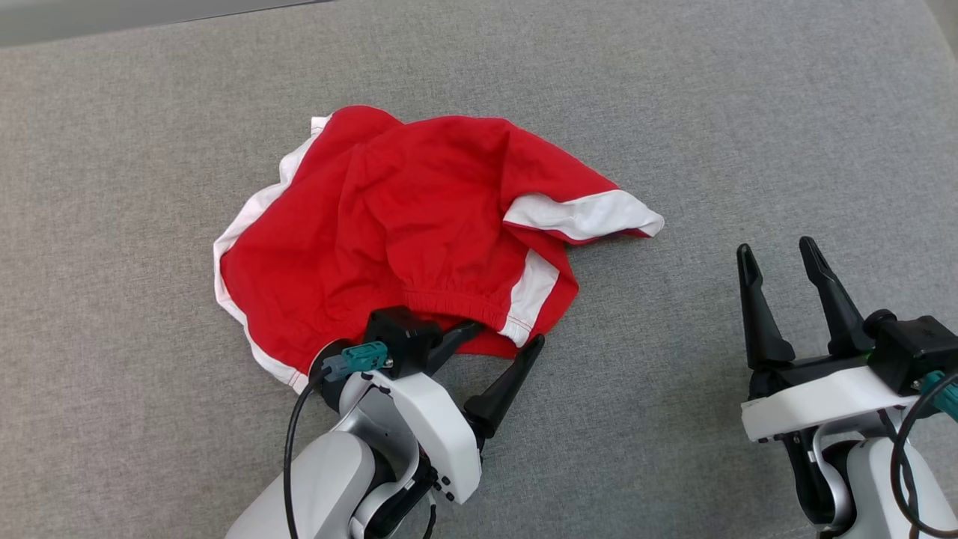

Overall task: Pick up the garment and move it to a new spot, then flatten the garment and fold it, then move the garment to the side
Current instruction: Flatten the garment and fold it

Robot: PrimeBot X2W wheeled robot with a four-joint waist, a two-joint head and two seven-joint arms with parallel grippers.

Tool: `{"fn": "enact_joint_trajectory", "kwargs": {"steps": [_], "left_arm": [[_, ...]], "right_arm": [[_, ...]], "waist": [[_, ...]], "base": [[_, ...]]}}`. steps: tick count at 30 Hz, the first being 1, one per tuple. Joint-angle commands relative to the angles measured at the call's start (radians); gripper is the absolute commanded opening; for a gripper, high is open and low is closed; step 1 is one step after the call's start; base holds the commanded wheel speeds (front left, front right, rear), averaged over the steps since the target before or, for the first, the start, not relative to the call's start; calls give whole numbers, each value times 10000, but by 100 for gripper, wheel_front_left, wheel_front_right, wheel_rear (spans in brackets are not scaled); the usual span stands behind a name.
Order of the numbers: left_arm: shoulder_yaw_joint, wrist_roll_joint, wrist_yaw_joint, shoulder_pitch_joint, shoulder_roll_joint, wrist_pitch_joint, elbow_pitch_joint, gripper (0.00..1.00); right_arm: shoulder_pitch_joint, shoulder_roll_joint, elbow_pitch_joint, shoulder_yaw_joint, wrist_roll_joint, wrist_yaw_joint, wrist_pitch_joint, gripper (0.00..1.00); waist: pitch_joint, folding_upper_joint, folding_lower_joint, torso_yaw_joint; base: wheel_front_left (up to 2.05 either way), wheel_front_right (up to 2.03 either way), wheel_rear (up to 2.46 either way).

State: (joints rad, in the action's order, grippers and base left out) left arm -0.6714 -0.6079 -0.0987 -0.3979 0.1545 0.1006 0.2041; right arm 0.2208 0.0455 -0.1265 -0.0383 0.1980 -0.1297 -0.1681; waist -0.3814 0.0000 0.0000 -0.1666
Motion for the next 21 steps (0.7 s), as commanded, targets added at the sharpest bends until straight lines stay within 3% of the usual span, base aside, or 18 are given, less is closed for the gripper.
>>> {"fn": "enact_joint_trajectory", "kwargs": {"steps": [1,2,12,21], "left_arm": [[76,30,3,-238,45,-162,63,43],[67,40,15,-258,49,-151,133,0],[449,290,444,-207,445,-653,15,0],[1444,110,1165,334,1562,-682,-977,0]], "right_arm": [[123,70,-43,18,39,-20,-105,100],[129,70,-52,16,43,-20,-114,100],[104,70,-62,199,-11,-20,-172,100],[-36,72,-109,459,-58,-20,-155,100]], "waist": [[12,0,0,-7],[21,0,0,-12],[295,0,0,242],[780,0,0,818]], "base": [[0,0,0],[0,0,0],[0,0,0],[0,0,0]]}}
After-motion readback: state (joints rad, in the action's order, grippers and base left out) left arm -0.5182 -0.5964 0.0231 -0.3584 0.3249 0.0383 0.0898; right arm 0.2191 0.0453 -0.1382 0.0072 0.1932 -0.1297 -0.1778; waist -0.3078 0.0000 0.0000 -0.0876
